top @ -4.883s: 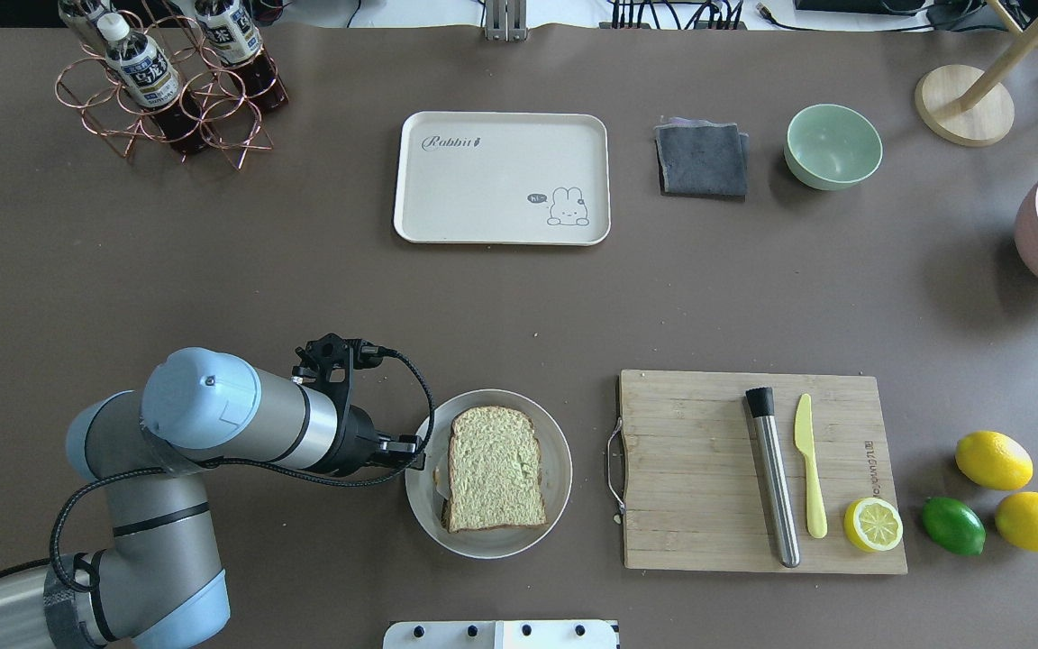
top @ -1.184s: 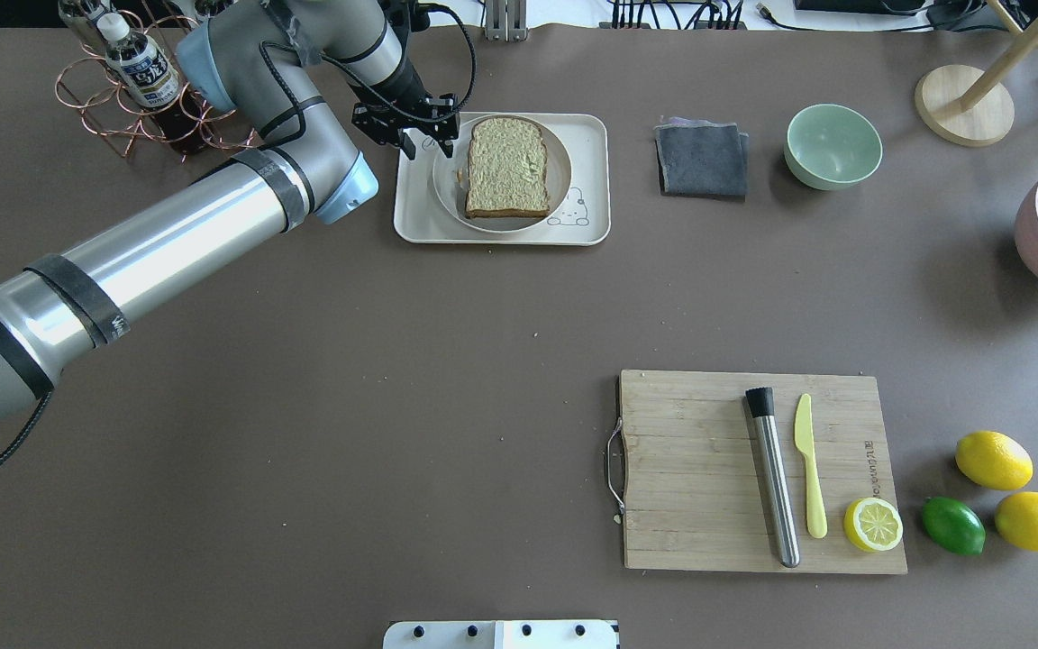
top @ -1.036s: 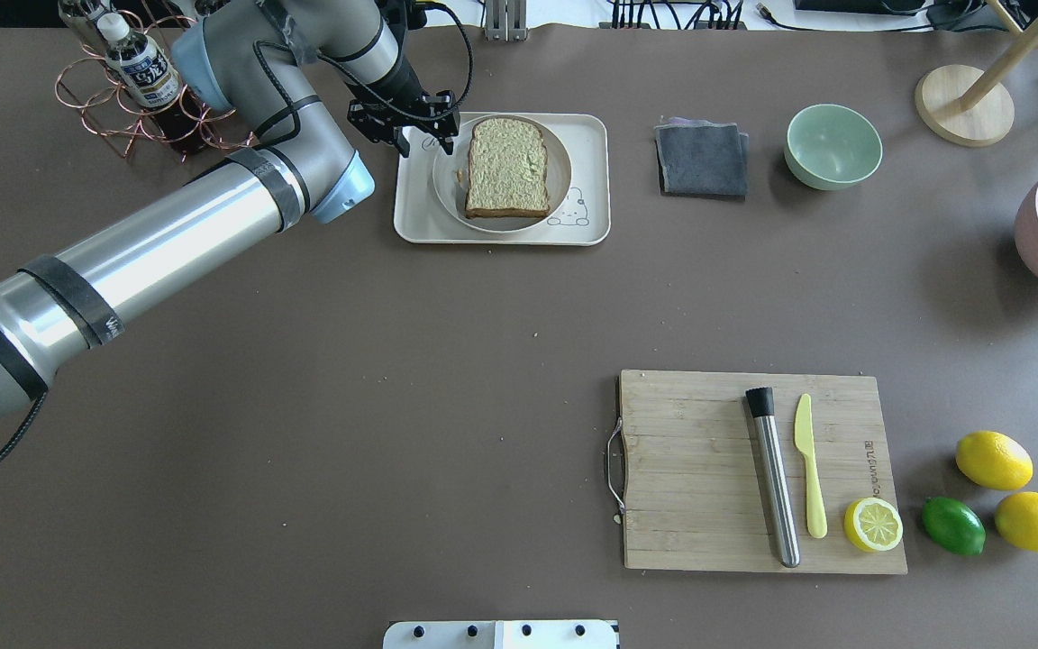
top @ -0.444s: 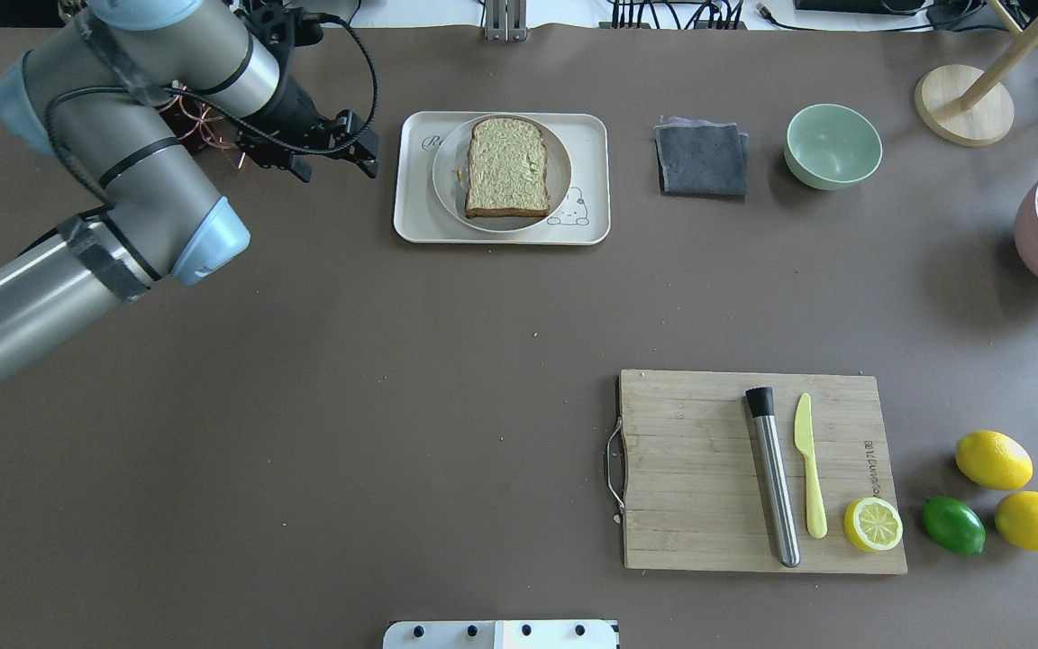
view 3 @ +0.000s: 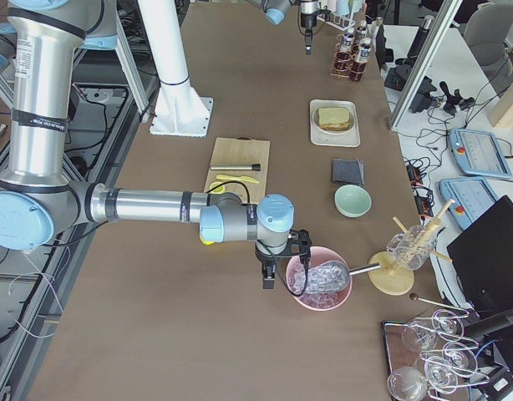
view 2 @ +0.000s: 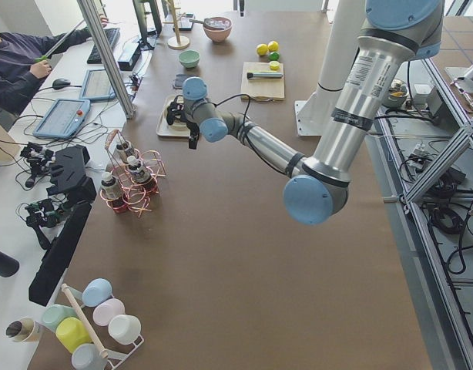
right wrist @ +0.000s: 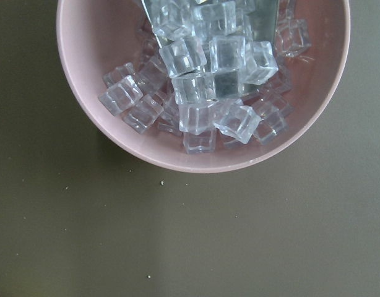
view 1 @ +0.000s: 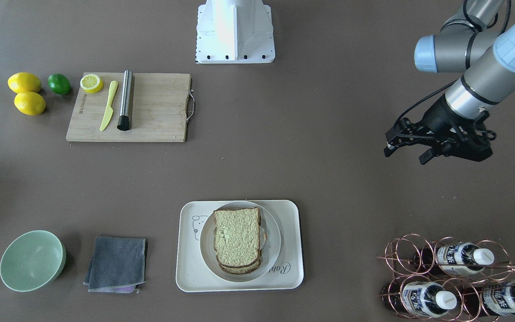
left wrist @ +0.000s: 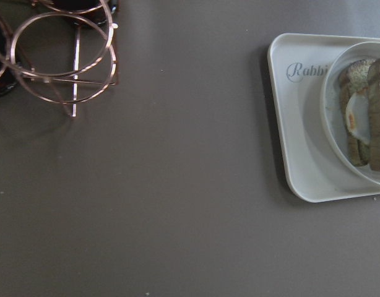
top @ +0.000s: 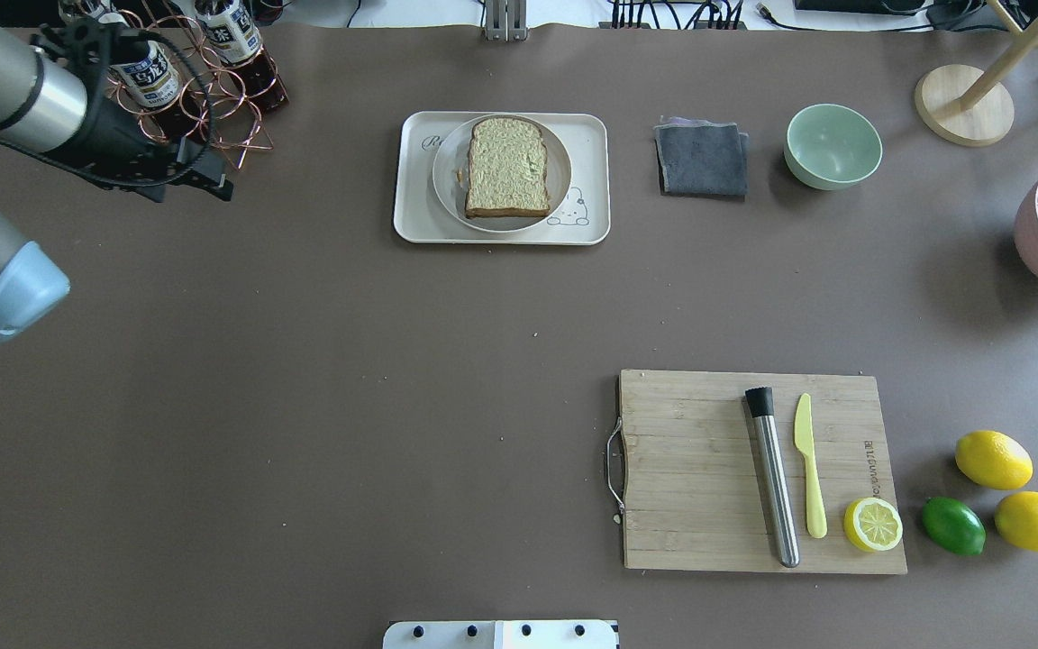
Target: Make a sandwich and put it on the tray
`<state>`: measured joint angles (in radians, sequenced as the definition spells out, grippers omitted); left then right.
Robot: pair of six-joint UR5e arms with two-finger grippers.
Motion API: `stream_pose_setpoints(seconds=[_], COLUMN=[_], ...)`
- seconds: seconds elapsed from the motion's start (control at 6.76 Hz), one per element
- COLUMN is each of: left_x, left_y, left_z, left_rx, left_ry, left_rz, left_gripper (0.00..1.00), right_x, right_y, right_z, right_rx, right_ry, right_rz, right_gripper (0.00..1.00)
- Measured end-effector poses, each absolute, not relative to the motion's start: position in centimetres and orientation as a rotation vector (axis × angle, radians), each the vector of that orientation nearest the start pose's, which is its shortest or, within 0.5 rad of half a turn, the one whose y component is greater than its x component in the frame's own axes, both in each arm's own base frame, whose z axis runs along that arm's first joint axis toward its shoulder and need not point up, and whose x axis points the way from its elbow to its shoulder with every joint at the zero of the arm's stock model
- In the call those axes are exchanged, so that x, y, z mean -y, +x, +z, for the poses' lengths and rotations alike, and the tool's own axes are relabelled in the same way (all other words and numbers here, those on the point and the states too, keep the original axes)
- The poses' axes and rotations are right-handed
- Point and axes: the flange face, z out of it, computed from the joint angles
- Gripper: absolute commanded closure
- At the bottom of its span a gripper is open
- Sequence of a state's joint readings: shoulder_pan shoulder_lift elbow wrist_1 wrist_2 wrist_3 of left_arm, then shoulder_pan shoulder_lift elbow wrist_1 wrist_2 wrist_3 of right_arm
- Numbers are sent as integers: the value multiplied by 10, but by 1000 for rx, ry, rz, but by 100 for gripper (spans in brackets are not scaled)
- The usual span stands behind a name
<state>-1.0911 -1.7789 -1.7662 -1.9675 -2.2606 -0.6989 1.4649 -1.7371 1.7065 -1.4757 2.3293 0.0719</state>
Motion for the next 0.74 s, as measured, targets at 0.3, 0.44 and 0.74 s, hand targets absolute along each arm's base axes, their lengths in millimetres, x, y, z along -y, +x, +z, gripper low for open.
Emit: stream_pose_setpoints(seconds=[0.3, 0.44, 0.74], left_x=[526, 526, 513], left_y=[93, 40, -26], left_z=[491, 515, 550], left_rx=[-812, -743, -682], left_ry=[311, 281, 210], left_rz=[168, 206, 260], left_gripper=[2, 2, 2], right_x=[429, 429, 428], right_y=[20, 20, 20], right_z=[667, 671, 681], right_rx=[759, 758, 757], right_ry=[-21, -28, -47], right_rz=[-50, -47, -39], right_gripper=[0, 0, 0])
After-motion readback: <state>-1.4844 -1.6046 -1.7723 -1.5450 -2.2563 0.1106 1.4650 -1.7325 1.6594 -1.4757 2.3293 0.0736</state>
